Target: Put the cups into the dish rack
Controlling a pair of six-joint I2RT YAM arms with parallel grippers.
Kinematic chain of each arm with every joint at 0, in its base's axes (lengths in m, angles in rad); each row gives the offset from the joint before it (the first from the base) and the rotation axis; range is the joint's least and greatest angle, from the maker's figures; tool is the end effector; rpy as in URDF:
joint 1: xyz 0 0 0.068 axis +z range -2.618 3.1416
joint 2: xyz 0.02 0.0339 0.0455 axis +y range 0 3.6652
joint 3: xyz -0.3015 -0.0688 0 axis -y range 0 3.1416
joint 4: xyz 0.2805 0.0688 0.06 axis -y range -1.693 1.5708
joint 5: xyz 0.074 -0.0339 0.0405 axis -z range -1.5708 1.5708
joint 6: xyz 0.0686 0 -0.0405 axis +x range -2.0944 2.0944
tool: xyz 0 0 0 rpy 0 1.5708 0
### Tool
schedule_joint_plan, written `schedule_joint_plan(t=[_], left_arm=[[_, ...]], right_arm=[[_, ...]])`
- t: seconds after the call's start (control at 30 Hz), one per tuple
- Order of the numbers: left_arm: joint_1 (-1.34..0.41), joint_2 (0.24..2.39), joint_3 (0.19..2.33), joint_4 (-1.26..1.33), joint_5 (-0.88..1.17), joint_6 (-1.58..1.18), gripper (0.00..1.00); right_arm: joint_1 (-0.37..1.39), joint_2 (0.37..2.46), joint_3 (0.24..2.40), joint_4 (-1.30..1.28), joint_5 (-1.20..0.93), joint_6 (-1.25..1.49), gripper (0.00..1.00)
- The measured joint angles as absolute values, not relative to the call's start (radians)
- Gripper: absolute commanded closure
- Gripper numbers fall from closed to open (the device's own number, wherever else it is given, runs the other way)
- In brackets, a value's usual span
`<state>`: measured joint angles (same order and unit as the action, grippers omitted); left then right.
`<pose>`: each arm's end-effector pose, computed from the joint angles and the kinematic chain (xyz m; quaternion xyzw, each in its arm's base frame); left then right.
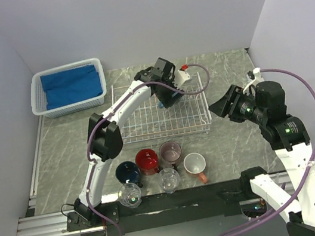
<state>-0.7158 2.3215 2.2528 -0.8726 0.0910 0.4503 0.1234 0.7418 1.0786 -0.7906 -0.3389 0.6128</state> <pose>0.4437 -0.3941 0.2595 0.5347 0.7852 -0.0838 0.3008 0.1632 0.0432 0.4057 0.1158 0.8327 0.3214 0.4359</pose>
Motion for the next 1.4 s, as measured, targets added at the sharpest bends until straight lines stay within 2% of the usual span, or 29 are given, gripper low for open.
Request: schedule_joint_plan(t=[0.07,0.17,0.2,0.23,0.3,0.4,0.43,1.4], left_arm=[[-0.716,2.322,2.247,-0.871,0.116,0.450,0.97],[-0.716,2.322,2.244,-0.859,0.154,0.447,0.58],[-0.716,2.322,2.244,-0.854,0.165,0.447,0.32],[-0.716,2.322,2.241,-0.846,0.174,0.446,0.24],[-0.716,2.322,2.235,-0.831,0.191,0.440,0.09],[-0.715,2.322,2.228,-0.820,0.205,0.427,0.01],[-0.714,2.322,2.228,-0.815,0.210,0.424,0.03],[-0.667,2.320,2.295,-0.680,0.285,0.216,0.04]], right_arm=[[0.123,0.741,1.079,-0.791,-0.336,0.616,0.39],[0.123,0.736,1.079,-0.794,-0.332,0.621,0.39],[0.123,0.734,1.079,-0.795,-0.332,0.624,0.39],[0.123,0.731,1.079,-0.795,-0.332,0.628,0.39],[0.123,0.727,1.078,-0.796,-0.330,0.631,0.39],[0.123,0.719,1.078,-0.796,-0.329,0.638,0.39],[0.123,0.717,1.078,-0.796,-0.328,0.639,0.39],[0.123,0.695,1.054,-0.807,-0.303,0.656,0.40]])
